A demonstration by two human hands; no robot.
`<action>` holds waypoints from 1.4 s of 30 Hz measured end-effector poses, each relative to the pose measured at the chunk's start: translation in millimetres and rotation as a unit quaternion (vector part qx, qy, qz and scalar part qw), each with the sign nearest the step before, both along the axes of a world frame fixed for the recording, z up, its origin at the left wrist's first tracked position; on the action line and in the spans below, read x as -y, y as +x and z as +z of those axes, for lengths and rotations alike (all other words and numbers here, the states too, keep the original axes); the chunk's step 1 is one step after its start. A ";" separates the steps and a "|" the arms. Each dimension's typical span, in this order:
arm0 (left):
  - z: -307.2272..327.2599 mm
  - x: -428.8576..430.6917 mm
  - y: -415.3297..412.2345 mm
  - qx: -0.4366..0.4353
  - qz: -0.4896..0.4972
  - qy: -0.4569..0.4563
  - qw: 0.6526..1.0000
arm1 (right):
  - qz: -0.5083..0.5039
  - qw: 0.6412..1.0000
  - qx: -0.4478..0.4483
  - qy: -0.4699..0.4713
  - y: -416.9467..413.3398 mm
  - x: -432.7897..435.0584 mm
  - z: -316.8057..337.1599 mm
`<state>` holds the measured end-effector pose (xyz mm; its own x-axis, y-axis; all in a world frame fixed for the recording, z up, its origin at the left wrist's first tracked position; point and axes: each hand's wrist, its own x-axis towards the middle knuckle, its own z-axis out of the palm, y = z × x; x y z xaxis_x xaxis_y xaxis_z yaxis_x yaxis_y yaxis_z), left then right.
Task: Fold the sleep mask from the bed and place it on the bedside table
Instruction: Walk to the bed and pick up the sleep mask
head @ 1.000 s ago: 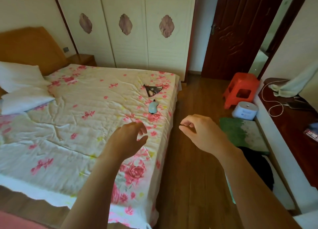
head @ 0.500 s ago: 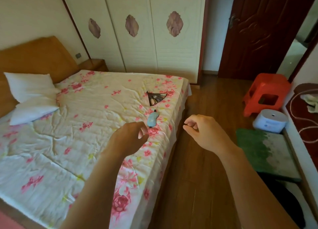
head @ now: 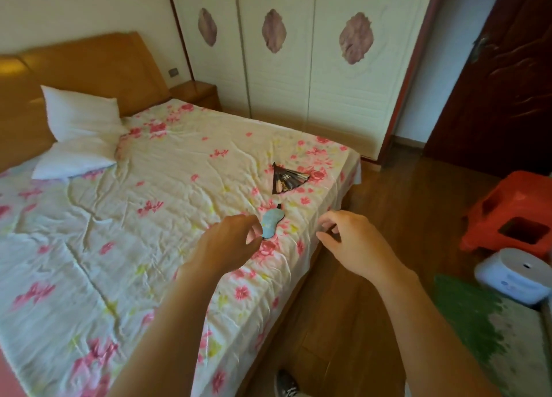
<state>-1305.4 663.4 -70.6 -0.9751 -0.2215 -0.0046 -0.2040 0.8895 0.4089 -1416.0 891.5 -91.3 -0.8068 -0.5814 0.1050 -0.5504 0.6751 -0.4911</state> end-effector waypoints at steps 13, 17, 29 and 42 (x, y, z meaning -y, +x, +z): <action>-6.8 57.7 -183.2 -0.014 0.045 0.015 0.999 | 0.055 0.998 0.004 0.022 -198.0 72.4 11.3; -22.0 72.9 -204.8 0.022 0.100 -0.008 0.995 | 0.103 0.994 0.016 0.019 -242.6 99.8 -11.3; -23.4 65.5 -297.2 0.053 0.268 -0.022 0.962 | 0.254 0.966 0.056 0.007 -406.6 149.1 -24.8; -66.5 118.3 -286.7 0.091 0.395 -0.008 0.914 | 0.347 0.934 0.076 0.046 -451.6 264.0 -47.2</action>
